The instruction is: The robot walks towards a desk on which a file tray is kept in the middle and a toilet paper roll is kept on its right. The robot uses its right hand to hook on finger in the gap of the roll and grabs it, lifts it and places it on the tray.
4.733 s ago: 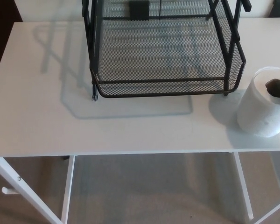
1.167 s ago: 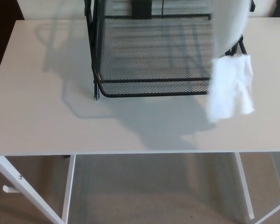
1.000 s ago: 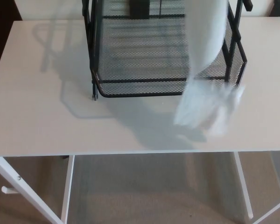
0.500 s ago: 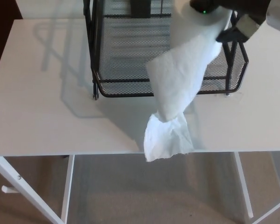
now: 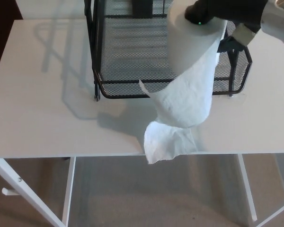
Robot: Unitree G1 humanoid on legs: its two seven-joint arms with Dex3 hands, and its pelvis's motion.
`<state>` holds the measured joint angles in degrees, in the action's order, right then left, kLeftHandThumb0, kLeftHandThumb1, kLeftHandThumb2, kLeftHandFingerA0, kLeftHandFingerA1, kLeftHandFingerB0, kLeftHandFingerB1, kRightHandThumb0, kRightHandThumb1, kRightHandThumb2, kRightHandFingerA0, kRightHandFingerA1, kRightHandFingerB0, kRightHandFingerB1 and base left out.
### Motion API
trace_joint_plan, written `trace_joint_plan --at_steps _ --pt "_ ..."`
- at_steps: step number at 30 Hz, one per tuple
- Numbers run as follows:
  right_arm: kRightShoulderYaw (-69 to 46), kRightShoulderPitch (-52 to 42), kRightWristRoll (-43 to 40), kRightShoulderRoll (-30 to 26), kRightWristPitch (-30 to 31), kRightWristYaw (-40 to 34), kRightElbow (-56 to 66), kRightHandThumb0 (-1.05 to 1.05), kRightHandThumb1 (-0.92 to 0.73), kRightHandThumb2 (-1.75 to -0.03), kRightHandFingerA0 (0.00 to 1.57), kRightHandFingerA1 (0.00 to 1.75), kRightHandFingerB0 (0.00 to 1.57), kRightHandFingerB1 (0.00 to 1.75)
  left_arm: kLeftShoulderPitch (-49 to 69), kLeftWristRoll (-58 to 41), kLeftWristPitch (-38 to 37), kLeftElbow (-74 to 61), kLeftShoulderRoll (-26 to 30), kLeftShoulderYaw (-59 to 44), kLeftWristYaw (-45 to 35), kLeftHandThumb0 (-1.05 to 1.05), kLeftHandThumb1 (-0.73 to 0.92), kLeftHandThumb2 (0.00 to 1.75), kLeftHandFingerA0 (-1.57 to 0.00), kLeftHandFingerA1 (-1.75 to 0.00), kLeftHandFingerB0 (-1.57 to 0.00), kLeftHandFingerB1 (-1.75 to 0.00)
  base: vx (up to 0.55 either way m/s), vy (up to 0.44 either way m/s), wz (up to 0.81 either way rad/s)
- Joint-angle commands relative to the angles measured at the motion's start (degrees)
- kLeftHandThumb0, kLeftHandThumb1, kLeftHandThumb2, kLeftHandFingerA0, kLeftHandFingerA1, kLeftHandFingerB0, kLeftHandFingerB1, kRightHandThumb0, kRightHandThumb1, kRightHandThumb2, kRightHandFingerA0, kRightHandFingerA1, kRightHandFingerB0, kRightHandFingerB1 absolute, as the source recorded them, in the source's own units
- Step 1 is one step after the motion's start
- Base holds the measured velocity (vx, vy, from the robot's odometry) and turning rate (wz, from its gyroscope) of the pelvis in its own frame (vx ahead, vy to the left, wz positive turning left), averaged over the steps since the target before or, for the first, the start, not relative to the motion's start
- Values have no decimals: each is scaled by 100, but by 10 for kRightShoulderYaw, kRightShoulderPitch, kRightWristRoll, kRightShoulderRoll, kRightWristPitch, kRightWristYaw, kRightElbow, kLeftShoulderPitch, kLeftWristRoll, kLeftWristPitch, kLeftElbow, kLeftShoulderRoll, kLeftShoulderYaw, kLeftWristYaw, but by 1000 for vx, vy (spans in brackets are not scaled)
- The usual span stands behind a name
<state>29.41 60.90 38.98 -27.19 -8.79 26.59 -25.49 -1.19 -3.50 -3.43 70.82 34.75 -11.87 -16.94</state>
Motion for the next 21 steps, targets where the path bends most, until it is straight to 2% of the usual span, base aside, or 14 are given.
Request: trace_joint_plan --at_steps 1,2,3,7,9,10,13,14,16,17,18,19,20,21 --pt "-14 12 -9 2 36 61 14 -48 -65 -60 83 79 22 29 3 4 -16 1 8 -2 -3 -105 90 71 -40 -96 -15 -79 0 0 0" --pt "-16 14 -11 1 42 74 19 -54 -50 -81 74 73 9 41 3 4 -14 1 8 -2 -2 -105 90 70 -40 -95 -16 -78 0 0 0" --pt "-18 14 -9 3 46 75 23 -51 -63 -59 75 63 11 32 5 5 -17 2 9 -3 -2 -105 90 70 -40 -96 -16 -79 0 0 0" --pt "-29 20 -13 -4 59 97 30 -51 -62 -61 61 58 4 25 5 7 -19 3 9 -2 -3 -105 89 71 -39 -97 -17 -79 0 0 0" --pt "-32 24 -13 -5 63 107 27 -53 -62 -58 57 56 0 30 7 8 -20 -1 10 0 -5 -105 90 71 -39 -96 -16 -79 0 0 0" --pt "-33 29 -13 -5 70 117 24 -61 -50 -83 53 68 0 22 7 7 -19 -1 10 -1 -3 -105 90 70 -40 -95 -17 -77 0 0 0" --pt "-29 38 -4 -10 73 139 24 -66 -49 -80 55 71 0 18 10 7 -19 1 9 -3 -2 -105 90 70 -41 -98 -18 -79 0 0 0" --pt "-27 45 -3 -13 71 149 22 -59 -54 -56 52 64 0 10 9 6 -18 1 10 -3 -3 -105 90 70 -41 -98 -17 -79 0 0 0" --pt "-27 59 -6 -14 83 176 14 -57 -50 -55 49 72 0 11 10 10 -21 1 10 0 -2 -105 90 70 -42 -98 -18 -80 0 0 0" --pt "-29 69 -17 -21 64 186 3 -56 -48 -55 33 64 0 11 -31 24 -7 27 3 9 18 -85 92 73 -30 -50 -14 -34 0 0 0" --pt "-31 72 -21 -26 52 188 0 -59 -37 -66 32 69 0 9 -31 23 -8 28 3 10 19 -85 91 74 -31 -50 -15 -35 0 0 0" --pt "-32 77 -25 -29 51 198 -2 -58 -36 -65 29 72 0 10 -32 23 -9 29 4 11 17 -83 92 73 -31 -49 -15 -34 0 0 0" --pt "-34 84 -33 -31 56 218 -3 -55 -37 -63 17 66 0 8 -33 23 -7 31 4 12 19 -84 92 73 -32 -49 -16 -35 0 0 0" --pt "-34 85 -34 -31 57 221 -4 -55 -37 -63 17 66 0 8 -34 23 -7 32 4 13 20 -84 92 73 -32 -49 -16 -35 0 0 0"
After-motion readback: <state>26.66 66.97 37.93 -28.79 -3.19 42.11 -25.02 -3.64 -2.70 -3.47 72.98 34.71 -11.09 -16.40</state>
